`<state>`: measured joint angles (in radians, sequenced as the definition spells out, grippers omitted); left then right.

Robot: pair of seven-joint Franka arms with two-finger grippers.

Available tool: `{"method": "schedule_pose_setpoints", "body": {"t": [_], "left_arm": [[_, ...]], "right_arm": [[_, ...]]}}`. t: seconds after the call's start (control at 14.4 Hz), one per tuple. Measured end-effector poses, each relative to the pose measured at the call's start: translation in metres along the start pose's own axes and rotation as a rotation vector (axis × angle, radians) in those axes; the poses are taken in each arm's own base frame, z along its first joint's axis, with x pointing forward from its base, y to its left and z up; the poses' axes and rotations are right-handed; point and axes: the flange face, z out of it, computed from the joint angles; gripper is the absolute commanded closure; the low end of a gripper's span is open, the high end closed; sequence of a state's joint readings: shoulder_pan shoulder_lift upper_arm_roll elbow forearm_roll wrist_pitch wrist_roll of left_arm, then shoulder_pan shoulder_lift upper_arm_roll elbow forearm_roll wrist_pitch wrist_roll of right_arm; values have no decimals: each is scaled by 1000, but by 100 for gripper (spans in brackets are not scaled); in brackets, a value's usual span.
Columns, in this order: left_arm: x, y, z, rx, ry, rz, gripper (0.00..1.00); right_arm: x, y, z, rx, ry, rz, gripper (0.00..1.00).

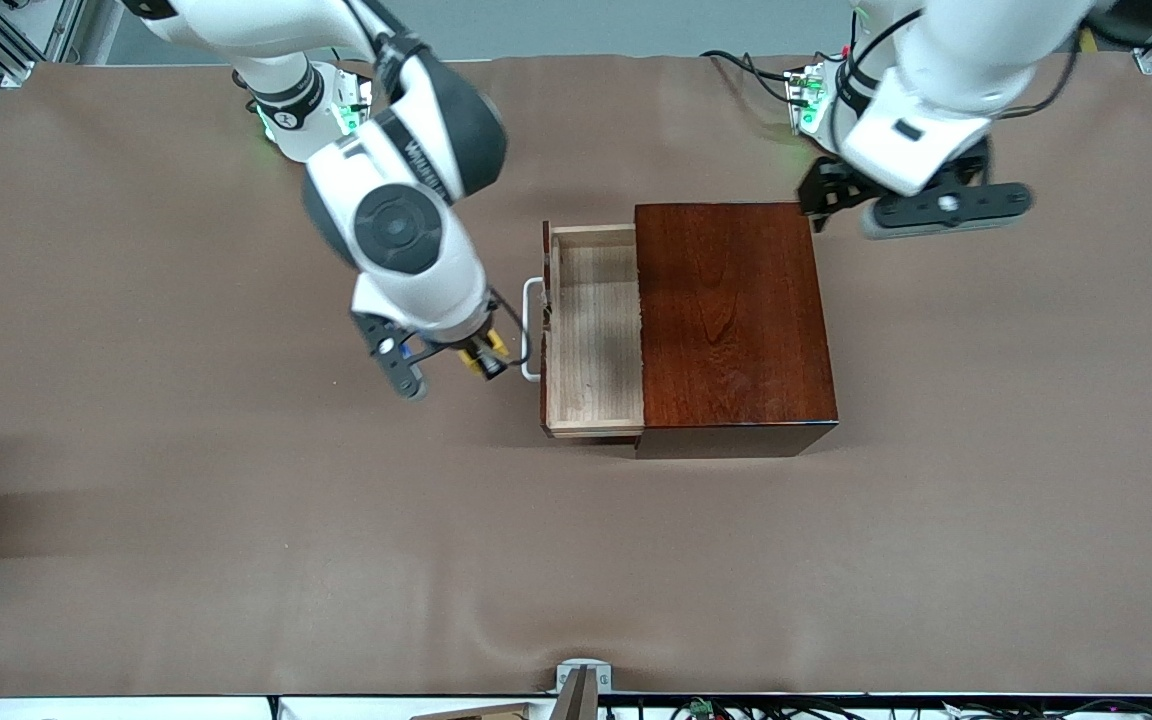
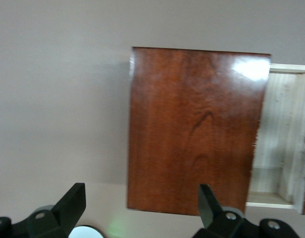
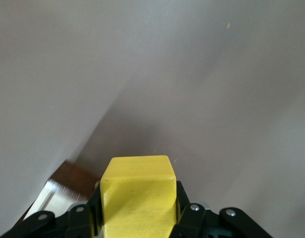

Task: Open drawer, take yellow block, close drawer
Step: 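Lift the cube with the right gripper while the left gripper approaches, then carry the cube beside the box while the left gripper reaches the drawer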

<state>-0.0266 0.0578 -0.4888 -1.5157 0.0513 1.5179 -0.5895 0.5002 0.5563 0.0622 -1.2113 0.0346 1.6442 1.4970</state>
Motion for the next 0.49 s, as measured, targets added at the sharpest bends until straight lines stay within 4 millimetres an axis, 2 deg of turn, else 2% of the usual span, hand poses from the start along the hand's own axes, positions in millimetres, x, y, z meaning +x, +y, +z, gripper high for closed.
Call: {"method": "schedule_pose_setpoints", "body": {"t": [0.21, 0.35, 0.49], "left_arm": [[-3, 44, 11, -42, -2, -50, 0], [-10, 85, 22, -88, 9, -97, 0], [-19, 128, 39, -133, 20, -159, 0]], "right_arm": [[74, 19, 1, -68, -29, -136, 100], [128, 35, -1, -84, -56, -215, 100], [171, 50, 1, -88, -78, -286, 100]]}}
